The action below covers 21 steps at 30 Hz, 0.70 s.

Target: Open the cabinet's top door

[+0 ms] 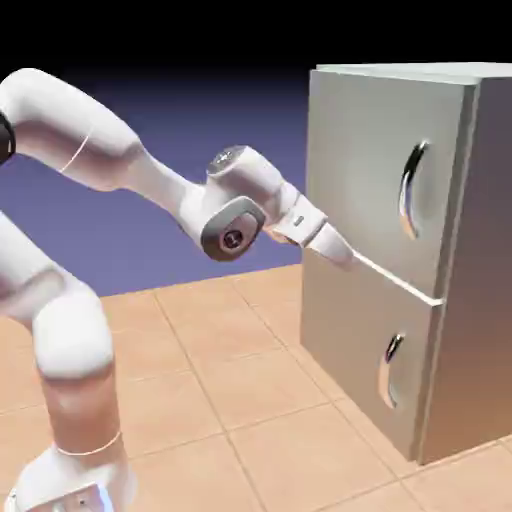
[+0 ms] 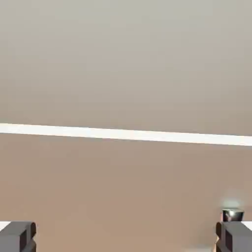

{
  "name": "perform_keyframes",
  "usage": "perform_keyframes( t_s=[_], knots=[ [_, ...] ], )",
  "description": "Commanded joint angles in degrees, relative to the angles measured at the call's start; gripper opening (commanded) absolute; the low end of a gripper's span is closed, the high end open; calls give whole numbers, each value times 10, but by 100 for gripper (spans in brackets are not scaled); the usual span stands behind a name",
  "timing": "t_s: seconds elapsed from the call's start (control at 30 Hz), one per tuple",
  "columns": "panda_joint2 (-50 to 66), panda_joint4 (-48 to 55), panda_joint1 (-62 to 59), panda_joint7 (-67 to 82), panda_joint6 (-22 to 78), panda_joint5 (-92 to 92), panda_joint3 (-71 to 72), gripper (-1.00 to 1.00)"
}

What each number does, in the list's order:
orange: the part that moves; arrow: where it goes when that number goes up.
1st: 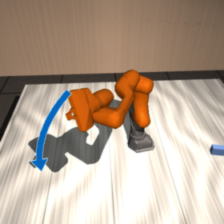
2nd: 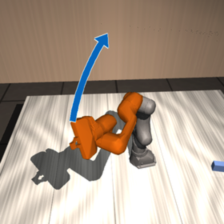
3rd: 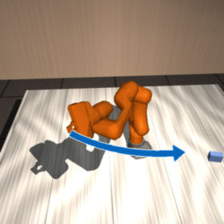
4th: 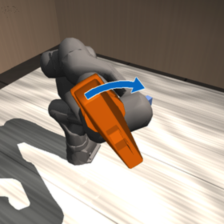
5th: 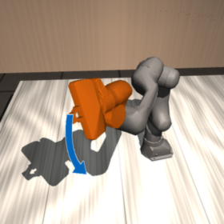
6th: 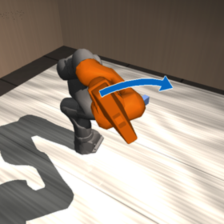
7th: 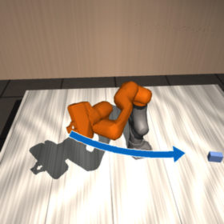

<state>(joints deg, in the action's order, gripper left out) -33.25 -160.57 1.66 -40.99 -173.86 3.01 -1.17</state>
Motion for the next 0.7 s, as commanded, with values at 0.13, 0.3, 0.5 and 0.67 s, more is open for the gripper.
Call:
perform_keyframes(
  t_s=[0.13,0.3,0.5,0.67],
  knots=[
    [-24,18,40,61,6,125,-49,100],
    [-49,36,81,121,13,249,-97,100],
    [-78,57,129,194,20,399,-155,100],
    [-103,75,170,255,27,523,-204,100]
  ],
)
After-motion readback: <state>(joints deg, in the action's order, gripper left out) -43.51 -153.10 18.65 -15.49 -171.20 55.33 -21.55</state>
